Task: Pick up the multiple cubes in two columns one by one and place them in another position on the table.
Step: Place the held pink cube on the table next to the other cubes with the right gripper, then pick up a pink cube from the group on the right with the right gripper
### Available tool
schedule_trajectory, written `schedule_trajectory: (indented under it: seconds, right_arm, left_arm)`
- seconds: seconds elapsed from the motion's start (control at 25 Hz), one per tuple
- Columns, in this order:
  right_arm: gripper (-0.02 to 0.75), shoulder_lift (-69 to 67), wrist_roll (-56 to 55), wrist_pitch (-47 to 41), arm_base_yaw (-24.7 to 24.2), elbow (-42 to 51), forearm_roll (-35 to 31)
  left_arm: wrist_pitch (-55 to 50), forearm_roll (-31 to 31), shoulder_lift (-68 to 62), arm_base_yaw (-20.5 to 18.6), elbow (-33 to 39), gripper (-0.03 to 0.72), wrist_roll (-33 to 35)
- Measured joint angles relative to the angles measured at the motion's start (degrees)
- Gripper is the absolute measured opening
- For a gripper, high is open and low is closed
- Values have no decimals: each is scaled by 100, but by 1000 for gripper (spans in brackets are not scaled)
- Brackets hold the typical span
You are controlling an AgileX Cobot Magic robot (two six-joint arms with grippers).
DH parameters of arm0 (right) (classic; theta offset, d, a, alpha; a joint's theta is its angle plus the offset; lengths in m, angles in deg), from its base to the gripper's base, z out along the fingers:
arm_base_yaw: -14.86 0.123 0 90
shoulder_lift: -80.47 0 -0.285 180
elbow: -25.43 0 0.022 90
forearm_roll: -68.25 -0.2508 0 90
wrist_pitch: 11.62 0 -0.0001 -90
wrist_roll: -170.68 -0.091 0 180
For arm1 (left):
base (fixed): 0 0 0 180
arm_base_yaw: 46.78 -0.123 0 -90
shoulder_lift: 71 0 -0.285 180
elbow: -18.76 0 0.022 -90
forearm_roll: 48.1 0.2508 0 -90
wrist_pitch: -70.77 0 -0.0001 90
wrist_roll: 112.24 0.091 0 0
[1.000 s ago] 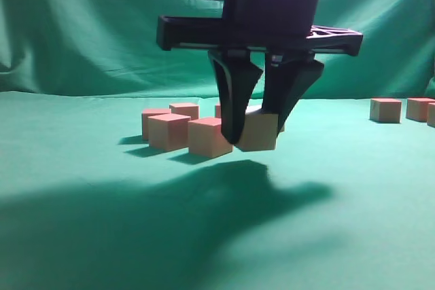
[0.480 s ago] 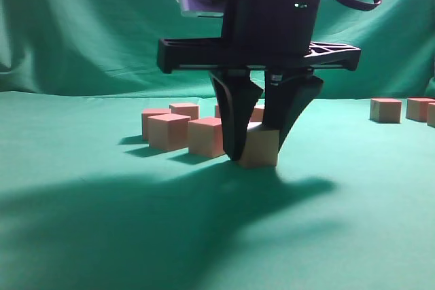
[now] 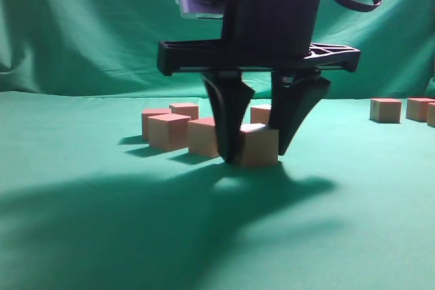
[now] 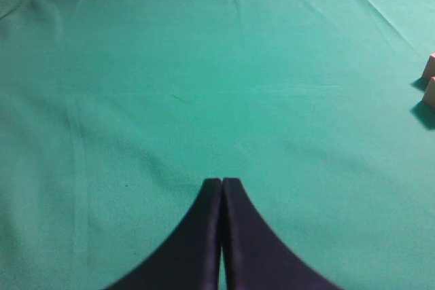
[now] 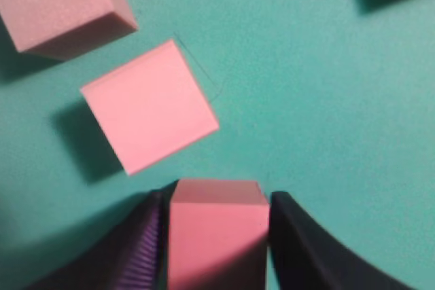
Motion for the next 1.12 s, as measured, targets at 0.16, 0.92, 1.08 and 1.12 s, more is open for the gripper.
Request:
schedule_trajectory:
  seconds: [0.16,0.92,1.08,1.12]
  right_arm:
    - [559,55,10,-67,0,0,0]
    - [505,2881,-39,-2514,0,-419,2198]
    - [505,3152,-555,-3197,-24,-443,3191]
    - [505,3177,-616,-3238,-80,-443,3291]
  left_arm:
    - [0,0,0,0,0,0,0]
    - [0,0,0,0,0,0,0]
    - [0,0,0,0,0,0,0]
    - [0,0,0,0,0,0,0]
